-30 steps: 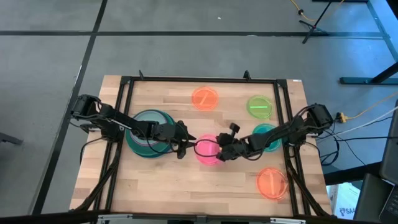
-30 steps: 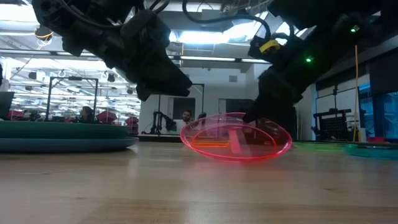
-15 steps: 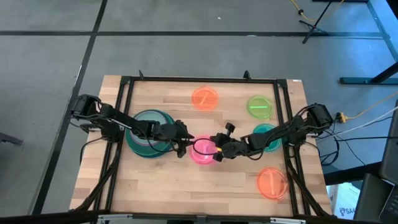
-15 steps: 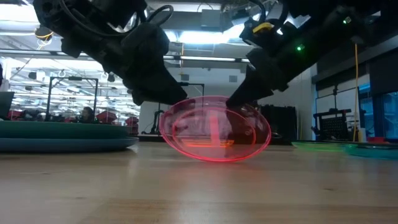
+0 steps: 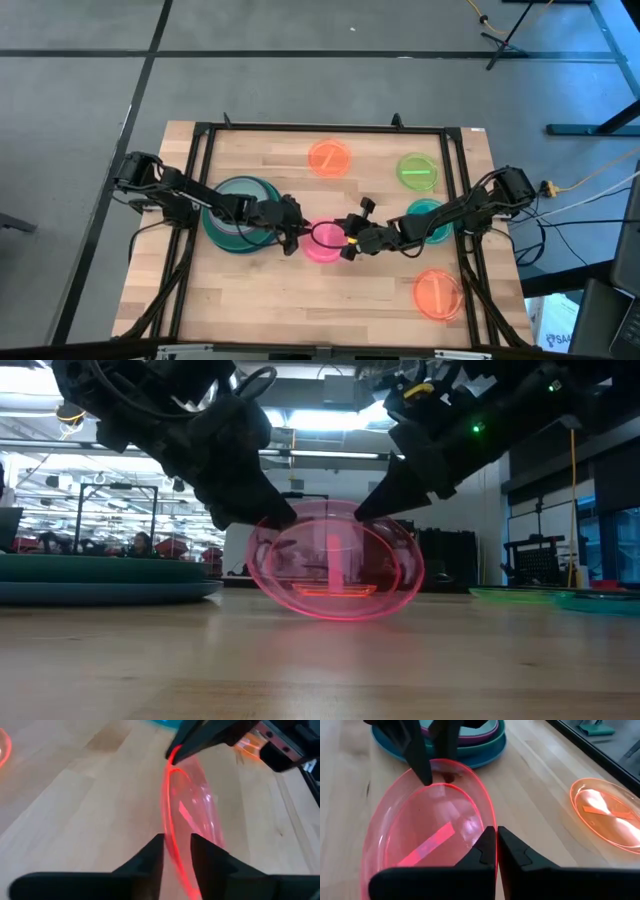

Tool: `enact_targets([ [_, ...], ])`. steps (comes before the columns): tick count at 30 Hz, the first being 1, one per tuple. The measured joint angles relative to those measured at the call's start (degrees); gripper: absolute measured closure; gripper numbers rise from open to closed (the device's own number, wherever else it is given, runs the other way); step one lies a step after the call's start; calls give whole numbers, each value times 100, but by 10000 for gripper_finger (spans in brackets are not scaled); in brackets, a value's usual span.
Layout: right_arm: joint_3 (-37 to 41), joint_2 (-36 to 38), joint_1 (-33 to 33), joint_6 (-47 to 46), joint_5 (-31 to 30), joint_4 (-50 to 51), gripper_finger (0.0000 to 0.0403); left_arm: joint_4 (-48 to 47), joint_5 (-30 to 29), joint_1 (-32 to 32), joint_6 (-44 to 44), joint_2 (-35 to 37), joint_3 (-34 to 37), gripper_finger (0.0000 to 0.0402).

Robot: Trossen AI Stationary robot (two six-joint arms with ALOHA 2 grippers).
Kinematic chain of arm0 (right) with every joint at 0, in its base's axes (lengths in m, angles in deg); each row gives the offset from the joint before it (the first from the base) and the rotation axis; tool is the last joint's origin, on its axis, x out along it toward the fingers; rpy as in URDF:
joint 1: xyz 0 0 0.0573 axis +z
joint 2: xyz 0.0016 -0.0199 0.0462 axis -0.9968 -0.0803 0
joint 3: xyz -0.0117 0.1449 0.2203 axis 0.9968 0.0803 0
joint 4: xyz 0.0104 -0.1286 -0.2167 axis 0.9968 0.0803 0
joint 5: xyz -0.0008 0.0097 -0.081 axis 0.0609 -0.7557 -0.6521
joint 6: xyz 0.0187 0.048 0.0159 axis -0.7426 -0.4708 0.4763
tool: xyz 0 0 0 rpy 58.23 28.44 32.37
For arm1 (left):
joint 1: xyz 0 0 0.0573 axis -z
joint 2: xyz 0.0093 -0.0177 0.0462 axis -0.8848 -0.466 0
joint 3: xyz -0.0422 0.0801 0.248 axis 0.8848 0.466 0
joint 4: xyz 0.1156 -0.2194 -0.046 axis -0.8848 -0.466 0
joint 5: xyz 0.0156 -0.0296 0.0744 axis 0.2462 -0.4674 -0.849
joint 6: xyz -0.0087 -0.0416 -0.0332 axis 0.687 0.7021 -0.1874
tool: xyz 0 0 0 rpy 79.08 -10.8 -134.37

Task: Stack plastic plates
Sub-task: Stack the small light pink plate on top of the medium light blue plate

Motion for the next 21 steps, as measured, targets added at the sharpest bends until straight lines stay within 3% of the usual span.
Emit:
enact_targets([
  [6,0,0,3,-81,1,-98,403,-71,-121,-7,-127,-7,2,390],
  [10,0,0,4,-190,-1,-87,394,-80,-197,-7,-133,-9,2,392],
  [18,0,606,225,-7,200,267,298,-232,-61,0,-155,232,-3,391],
  [21,0,1109,429,1,106,736,271,-885,-57,2,-168,671,4,391],
])
